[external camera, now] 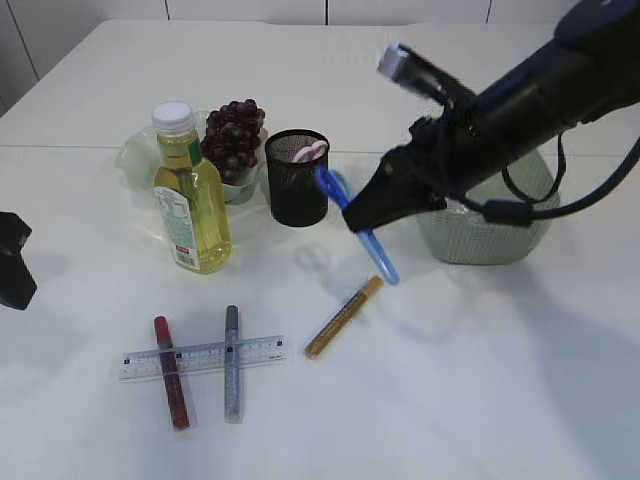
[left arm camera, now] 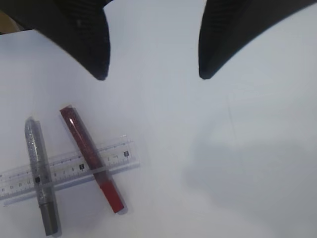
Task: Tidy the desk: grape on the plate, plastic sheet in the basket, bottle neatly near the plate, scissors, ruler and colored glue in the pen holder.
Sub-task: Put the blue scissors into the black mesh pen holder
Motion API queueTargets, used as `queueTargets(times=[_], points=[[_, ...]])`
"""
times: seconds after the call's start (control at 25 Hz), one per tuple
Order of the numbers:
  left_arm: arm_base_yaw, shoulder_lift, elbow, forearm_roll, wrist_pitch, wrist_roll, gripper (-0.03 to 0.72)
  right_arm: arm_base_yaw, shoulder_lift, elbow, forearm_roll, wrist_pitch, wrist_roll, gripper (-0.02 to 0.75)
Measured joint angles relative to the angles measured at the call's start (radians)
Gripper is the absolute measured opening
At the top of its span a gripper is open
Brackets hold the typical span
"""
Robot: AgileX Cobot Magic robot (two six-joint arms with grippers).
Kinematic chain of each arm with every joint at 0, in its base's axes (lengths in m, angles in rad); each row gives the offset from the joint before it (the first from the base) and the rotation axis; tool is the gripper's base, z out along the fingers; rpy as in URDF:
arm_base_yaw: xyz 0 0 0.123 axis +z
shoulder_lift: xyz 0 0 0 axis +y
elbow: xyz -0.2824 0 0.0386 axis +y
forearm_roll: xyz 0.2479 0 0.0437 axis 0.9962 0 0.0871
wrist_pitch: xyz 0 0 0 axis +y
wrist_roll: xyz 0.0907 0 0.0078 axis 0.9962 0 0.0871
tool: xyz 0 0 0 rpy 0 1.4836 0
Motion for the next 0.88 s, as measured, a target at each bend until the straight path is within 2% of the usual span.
queueTargets(times=[0.16, 0.52, 0.68, 0.88], points=[[0.0, 0.0, 0.0, -0.021, 0.0, 0.0, 0.415, -0.059, 0.0, -0.057, 0.169, -0.011, -0.114, 0.164], [0.0, 0.0, 0.0, -0.06, -0.019, 0.0, 0.415, -0.068, 0.112, -0.293, 0.432, -0.038, -0.305, 0.164], [0.0, 0.0, 0.0, -0.081, -0.038, 0.0, 0.415, -0.072, 0.245, -0.448, 0.497, -0.039, -0.319, 0.164], [0.0, 0.0, 0.0, -0.084, -0.064, 0.0, 0.415, -0.074, 0.426, -0.693, 0.523, -0.018, -0.322, 0.164]])
